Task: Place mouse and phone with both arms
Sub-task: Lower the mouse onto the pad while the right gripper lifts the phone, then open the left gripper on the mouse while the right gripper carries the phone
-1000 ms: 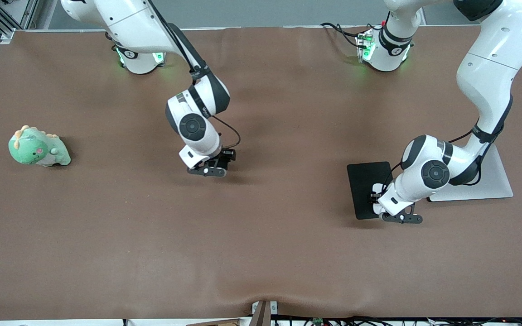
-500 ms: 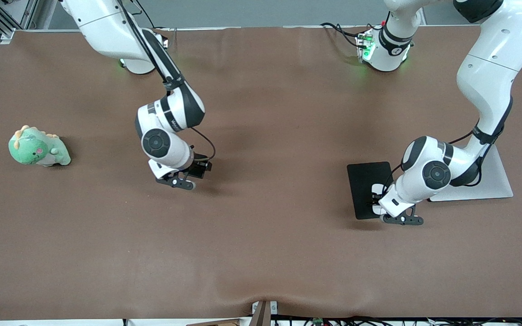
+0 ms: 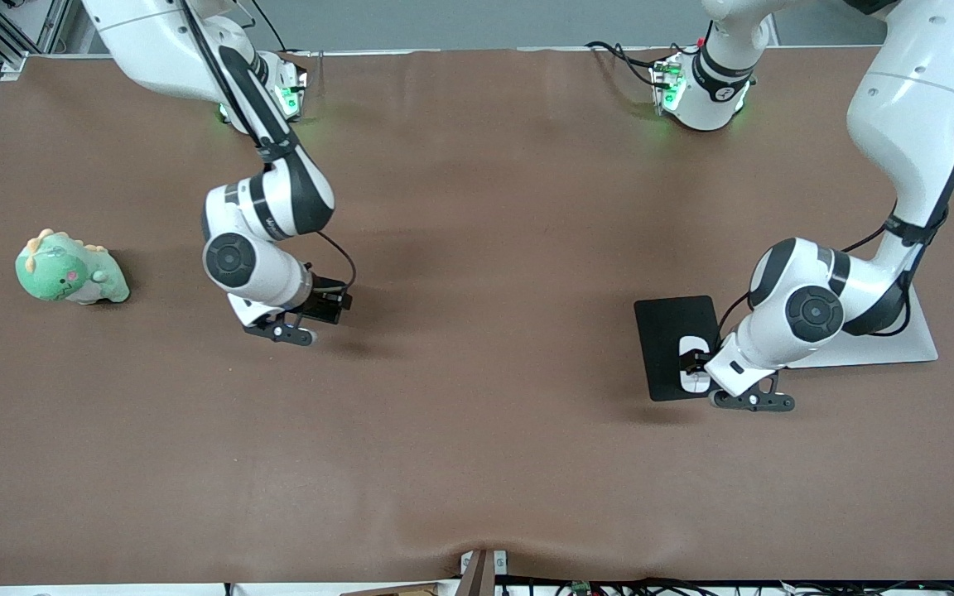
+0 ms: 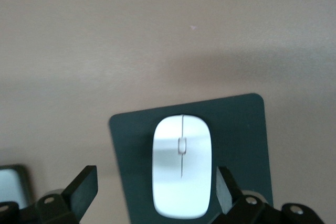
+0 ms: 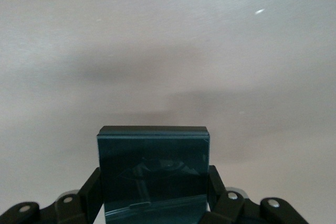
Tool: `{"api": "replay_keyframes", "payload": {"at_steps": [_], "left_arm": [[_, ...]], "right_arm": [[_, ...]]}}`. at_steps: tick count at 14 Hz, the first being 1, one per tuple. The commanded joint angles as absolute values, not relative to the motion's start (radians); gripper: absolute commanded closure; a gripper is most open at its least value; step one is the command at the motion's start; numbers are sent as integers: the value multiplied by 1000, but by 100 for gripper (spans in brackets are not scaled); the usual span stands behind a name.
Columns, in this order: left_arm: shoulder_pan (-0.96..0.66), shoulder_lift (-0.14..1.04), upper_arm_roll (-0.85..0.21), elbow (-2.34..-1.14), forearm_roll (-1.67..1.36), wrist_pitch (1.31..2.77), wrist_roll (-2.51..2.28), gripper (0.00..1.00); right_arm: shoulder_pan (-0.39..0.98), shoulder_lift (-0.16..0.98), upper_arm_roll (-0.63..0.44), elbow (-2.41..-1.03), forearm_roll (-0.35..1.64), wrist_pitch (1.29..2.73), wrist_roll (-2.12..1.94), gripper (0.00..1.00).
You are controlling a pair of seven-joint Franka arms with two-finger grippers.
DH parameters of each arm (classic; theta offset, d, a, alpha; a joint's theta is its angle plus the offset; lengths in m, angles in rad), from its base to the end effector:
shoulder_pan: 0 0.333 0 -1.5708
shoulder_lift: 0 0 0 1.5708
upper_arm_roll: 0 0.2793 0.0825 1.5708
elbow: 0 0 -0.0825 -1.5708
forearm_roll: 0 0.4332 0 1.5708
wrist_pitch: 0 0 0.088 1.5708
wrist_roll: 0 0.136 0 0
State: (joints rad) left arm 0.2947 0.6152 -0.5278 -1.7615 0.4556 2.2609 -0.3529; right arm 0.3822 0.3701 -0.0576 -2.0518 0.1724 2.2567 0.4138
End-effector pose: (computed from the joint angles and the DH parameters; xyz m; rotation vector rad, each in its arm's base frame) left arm 0.6645 -0.1299 0.1624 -3.0873 0.1509 -0.0146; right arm 0.5576 0.1949 0.1442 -3.0740 0.3198 0.2933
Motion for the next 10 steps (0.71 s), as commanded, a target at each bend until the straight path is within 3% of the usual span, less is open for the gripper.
{"api": "replay_keyframes", "payload": {"at_steps": [1, 10], "left_arm": [[308, 546, -543, -1764, 463, 2178, -342, 0], [325, 474, -558, -1671, 428, 1899, -245, 0]], "right_arm": [[305, 270, -43, -2155, 173, 2255, 327, 100], [158, 210, -84, -2258, 155, 2261, 95, 100]]}}
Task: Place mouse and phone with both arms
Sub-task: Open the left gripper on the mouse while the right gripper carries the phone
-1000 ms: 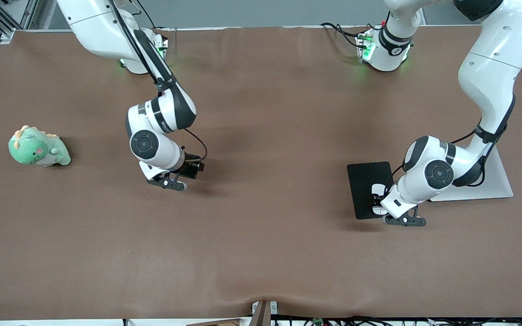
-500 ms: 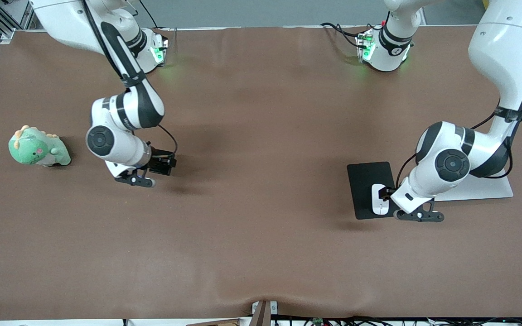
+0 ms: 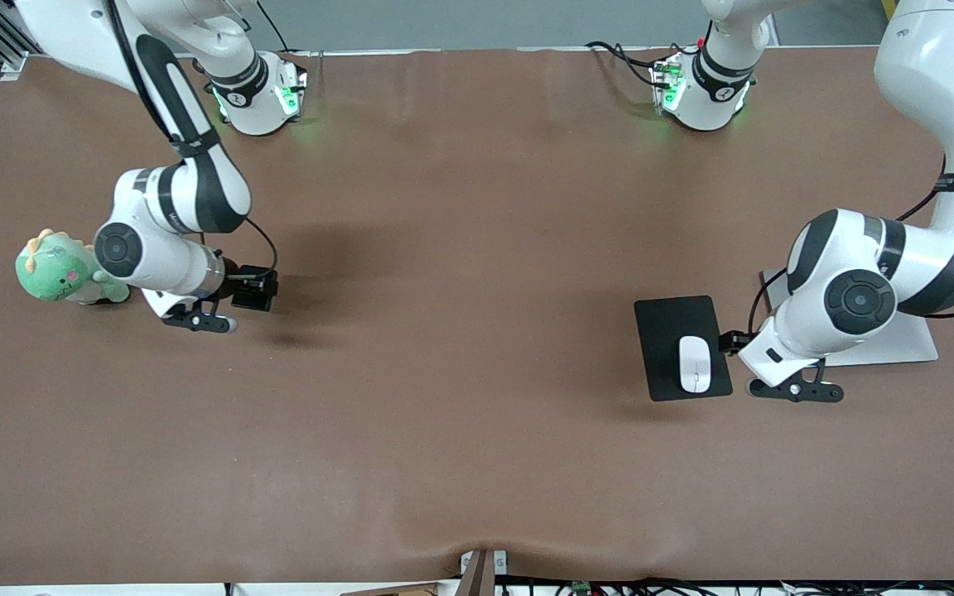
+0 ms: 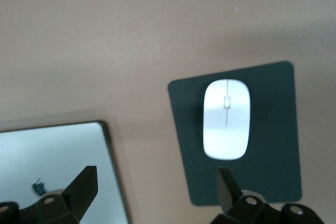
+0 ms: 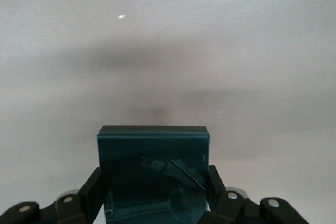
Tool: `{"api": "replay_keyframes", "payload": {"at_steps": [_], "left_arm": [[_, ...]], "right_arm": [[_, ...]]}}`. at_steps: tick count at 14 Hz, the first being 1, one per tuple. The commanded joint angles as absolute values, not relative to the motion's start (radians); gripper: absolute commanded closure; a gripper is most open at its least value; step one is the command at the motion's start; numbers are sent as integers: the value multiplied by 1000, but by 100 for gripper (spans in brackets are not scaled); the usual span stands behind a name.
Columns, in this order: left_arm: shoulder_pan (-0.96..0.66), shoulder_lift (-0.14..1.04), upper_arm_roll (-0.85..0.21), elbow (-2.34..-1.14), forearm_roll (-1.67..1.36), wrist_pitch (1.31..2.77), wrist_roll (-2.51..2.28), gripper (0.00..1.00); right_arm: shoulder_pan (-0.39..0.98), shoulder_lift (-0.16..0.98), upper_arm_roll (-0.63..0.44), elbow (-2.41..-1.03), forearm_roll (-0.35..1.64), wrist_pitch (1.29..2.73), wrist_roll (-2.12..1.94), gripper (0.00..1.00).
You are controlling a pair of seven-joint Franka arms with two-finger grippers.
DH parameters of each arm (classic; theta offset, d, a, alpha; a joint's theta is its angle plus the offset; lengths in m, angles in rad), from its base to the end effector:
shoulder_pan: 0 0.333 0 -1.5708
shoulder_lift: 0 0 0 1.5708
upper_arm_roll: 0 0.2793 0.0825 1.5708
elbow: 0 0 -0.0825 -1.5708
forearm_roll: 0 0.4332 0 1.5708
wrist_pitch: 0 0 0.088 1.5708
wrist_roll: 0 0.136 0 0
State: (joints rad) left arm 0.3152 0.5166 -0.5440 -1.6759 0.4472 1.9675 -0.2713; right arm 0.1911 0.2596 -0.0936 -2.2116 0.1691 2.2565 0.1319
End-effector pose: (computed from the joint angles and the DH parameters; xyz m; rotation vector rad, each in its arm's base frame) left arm 0.6705 -0.0976 0.2409 -2.9676 0.1802 0.1424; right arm 0.5399 0.0583 0.1428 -3.0440 0.2364 0.3390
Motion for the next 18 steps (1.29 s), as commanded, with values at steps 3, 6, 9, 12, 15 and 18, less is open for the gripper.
{"api": "replay_keyframes", "payload": {"at_steps": [3, 6, 9, 12, 15, 18], "left_arm": [[333, 422, -557, -1671, 365, 1858, -224, 0], [266, 350, -462, -1671, 276, 1842, -207, 0], [184, 270, -324, -1671, 129, 1832, -134, 0], [97, 198, -206, -1671, 33, 1802, -100, 0], [6, 128, -108, -1669, 15, 1764, -98, 0], [-12, 62, -95, -1671, -15, 1714, -94, 0]], "right_arm": [[149, 207, -141, -2286, 123, 2266, 22, 100], [149, 209, -221, -2319, 117, 2293, -115, 100], [147, 219, -274, -2388, 117, 2412, -213, 100], [132, 244, -281, -2419, 117, 2471, -224, 100], [126, 253, -281, -2445, 117, 2515, -233, 100], [117, 281, -281, -2464, 117, 2577, -239, 100]]}}
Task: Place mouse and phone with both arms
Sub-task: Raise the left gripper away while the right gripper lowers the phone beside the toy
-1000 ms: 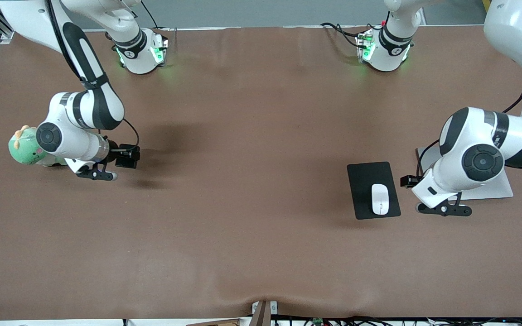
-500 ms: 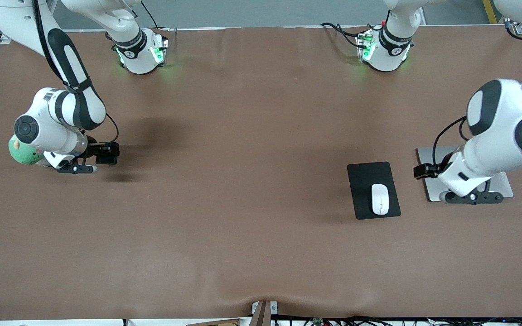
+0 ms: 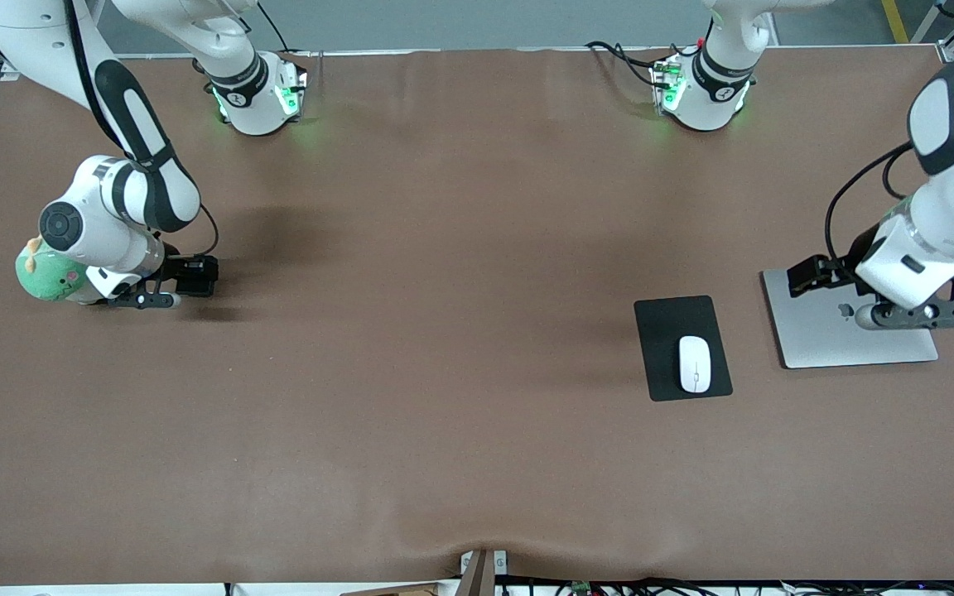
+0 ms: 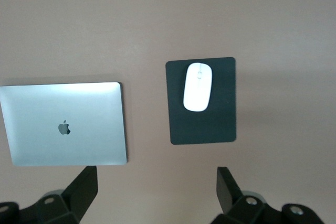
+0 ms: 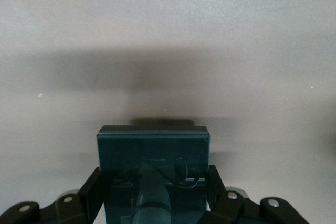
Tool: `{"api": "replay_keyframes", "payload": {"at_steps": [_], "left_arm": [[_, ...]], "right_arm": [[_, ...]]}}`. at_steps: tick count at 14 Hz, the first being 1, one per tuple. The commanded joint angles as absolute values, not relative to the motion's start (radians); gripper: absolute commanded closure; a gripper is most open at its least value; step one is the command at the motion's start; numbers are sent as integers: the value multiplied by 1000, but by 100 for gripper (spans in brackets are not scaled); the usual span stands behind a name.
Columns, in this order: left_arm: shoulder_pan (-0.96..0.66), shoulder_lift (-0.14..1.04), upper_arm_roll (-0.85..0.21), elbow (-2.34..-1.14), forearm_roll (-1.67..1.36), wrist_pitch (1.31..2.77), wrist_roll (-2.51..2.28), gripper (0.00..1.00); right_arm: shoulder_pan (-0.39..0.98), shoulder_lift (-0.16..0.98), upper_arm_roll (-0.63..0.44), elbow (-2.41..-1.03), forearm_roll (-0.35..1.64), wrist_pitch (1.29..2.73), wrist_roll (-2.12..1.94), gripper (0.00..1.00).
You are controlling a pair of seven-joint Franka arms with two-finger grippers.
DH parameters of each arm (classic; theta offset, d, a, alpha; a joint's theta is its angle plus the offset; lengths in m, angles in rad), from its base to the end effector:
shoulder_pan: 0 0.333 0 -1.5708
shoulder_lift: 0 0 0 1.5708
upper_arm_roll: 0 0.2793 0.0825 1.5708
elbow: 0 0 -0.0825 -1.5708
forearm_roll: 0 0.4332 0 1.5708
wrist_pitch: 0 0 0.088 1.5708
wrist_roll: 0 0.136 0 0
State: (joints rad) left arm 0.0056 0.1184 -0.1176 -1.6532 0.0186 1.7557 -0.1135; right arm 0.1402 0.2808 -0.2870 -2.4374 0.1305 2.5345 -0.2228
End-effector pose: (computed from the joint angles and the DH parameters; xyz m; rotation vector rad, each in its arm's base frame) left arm 0.6381 -0.0673 0.4582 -3.1354 0.0021 0.0227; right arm 0.4674 -0.0839 0.0736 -3.1133 0.0524 0.2614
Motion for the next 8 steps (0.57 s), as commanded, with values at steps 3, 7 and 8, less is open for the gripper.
{"api": "replay_keyframes", "payload": {"at_steps": [3, 7, 8], "left_arm": [[-35, 34, -69, -1657, -34, 1651, -46, 0], [-26, -14, -60, -1611, -34, 1531, 17, 0], [-23, -37, -58, -1612, -34, 1532, 17, 0]], "right_arm": [[110, 299, -281, -2468, 117, 2606, -241, 100], [104, 311, -279, -2461, 118, 2615, -239, 47], [106, 313, -279, -2456, 118, 2614, -238, 0]]}}
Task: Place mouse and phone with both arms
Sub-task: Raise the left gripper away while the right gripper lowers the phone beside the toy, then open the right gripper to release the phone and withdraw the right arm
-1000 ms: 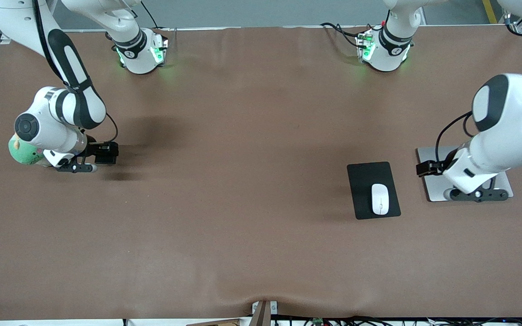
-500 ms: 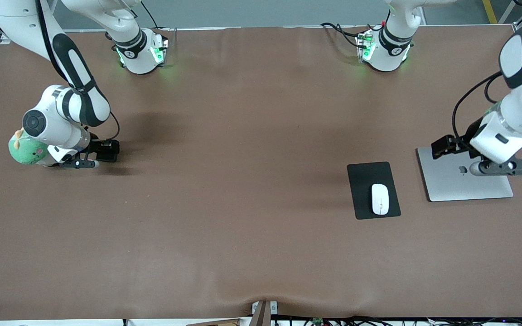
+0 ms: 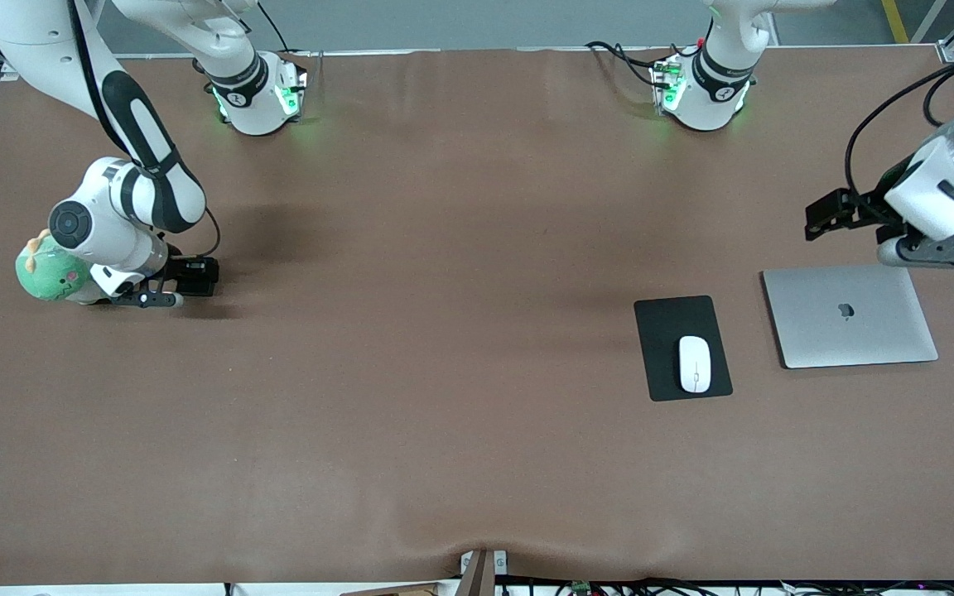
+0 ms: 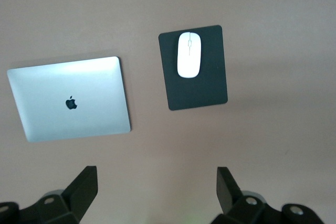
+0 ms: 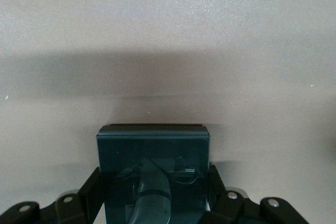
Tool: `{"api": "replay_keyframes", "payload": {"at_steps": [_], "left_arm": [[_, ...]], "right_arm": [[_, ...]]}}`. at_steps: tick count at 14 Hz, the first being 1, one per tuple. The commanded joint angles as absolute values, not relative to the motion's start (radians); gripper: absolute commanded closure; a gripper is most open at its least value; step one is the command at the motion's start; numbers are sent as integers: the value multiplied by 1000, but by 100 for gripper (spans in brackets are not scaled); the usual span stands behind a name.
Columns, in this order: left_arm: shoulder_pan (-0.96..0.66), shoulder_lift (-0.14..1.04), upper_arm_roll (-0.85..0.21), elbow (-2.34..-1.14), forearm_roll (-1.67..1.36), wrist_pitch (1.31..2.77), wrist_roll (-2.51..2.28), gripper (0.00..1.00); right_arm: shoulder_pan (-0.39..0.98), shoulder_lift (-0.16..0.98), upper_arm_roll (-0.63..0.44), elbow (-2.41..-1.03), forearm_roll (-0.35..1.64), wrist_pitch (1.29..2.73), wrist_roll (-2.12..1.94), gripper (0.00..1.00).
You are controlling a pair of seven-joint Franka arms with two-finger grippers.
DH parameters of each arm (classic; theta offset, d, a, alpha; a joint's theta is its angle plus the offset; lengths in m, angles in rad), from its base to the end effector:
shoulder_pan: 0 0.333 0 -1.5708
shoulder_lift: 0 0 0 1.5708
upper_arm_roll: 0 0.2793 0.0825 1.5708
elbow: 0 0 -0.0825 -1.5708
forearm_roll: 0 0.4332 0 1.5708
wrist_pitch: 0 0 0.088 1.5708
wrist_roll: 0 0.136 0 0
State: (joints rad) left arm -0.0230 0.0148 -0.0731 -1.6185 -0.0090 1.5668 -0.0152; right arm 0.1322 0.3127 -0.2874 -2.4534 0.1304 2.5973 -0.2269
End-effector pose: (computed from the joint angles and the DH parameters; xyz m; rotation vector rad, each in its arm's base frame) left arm 0.6000 -0.0589 0.5248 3.1309 -0.1263 -0.1049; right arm 0.4591 -0.0905 0.0585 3.1316 -0.0605 -0.2414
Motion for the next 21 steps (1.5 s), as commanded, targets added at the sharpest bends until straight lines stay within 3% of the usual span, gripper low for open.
{"api": "replay_keyframes", "payload": {"at_steps": [1, 7, 15, 17, 19, 21], "left_arm": [[-23, -47, -58, -1614, -35, 1532, 15, 0], [-2, -107, -63, -1629, -32, 1479, 141, 0], [-6, -57, -63, -1568, -35, 1500, 123, 0], [-5, -52, -61, -1572, -25, 1512, 123, 0], [-3, -49, -63, -1574, -31, 1546, 123, 0], [-3, -55, -63, -1574, -34, 1546, 126, 0]], "right_arm": [[104, 313, -279, -2447, 118, 2600, -235, 0], [120, 311, -272, -2329, 123, 2540, -236, 0], [120, 345, -247, -2111, 126, 2442, -235, 0], [121, 379, -226, -1948, 127, 2247, -235, 0], [124, 486, -222, -1710, 127, 2009, -236, 0], [126, 544, -213, -1552, 130, 1863, -236, 0]]}}
